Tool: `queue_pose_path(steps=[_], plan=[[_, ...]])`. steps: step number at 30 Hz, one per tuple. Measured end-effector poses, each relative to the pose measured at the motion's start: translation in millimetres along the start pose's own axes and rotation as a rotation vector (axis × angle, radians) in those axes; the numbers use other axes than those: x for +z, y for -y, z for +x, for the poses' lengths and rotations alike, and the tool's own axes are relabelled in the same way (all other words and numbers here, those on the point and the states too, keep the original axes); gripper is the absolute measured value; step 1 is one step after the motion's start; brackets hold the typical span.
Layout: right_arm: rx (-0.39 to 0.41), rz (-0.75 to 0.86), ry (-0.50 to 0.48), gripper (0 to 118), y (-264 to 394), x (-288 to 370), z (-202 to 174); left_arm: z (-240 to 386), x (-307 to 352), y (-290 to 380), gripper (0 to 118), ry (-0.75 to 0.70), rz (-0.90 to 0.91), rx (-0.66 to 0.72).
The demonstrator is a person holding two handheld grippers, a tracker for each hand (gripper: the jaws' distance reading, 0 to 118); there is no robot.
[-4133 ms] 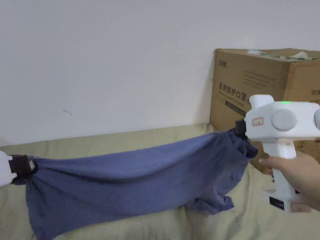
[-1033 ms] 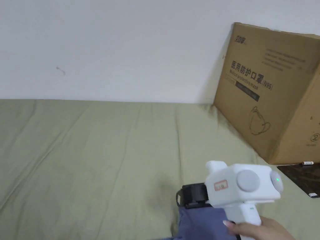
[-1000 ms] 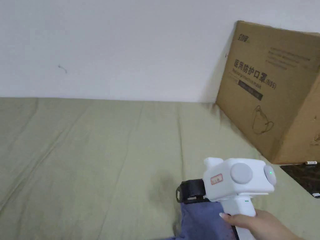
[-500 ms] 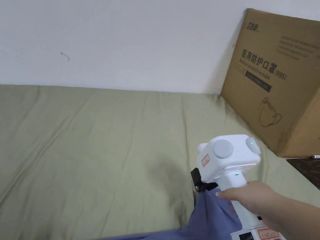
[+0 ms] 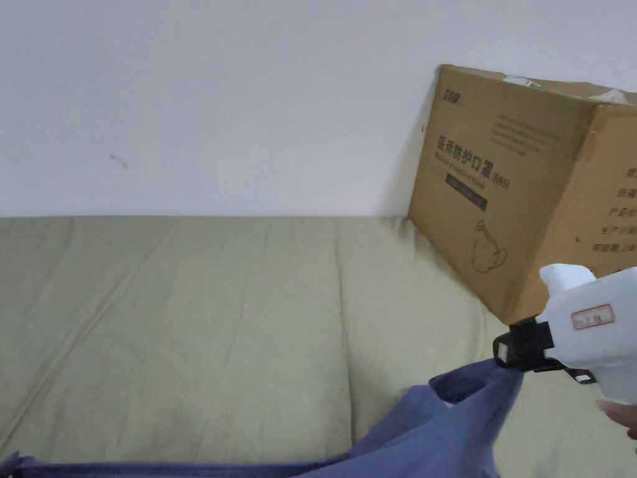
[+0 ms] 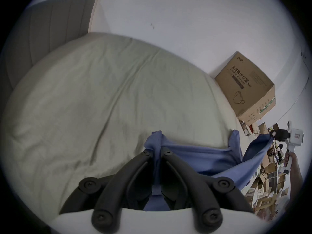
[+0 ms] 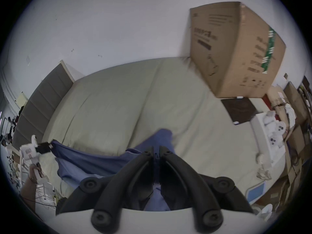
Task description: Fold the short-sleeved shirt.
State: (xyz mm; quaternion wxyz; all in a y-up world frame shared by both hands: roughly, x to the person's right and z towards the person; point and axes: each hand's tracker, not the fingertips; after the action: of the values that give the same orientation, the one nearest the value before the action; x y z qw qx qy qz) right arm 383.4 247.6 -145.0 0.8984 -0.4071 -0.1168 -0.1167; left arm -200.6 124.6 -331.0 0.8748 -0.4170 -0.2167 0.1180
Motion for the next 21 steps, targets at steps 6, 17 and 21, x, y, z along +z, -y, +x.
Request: queue_pose_path(steps=[6, 17, 21], plan=[[-0.020, 0.100, 0.063, 5, 2.3, 89.3, 21.6, 44.4, 99.3, -48.4, 7, 0.027, 0.171, -0.063], [0.018, 0.309, 0.151, 5, -57.7, 202.8, 31.5, 93.4, 214.6, -142.8, 6, -0.027, 0.408, -0.230], [-0.084, 0.361, 0.206, 5, -101.8, 212.8, 59.5, 129.0, 214.7, -169.6, 6, -0.075, 0.436, -0.332]])
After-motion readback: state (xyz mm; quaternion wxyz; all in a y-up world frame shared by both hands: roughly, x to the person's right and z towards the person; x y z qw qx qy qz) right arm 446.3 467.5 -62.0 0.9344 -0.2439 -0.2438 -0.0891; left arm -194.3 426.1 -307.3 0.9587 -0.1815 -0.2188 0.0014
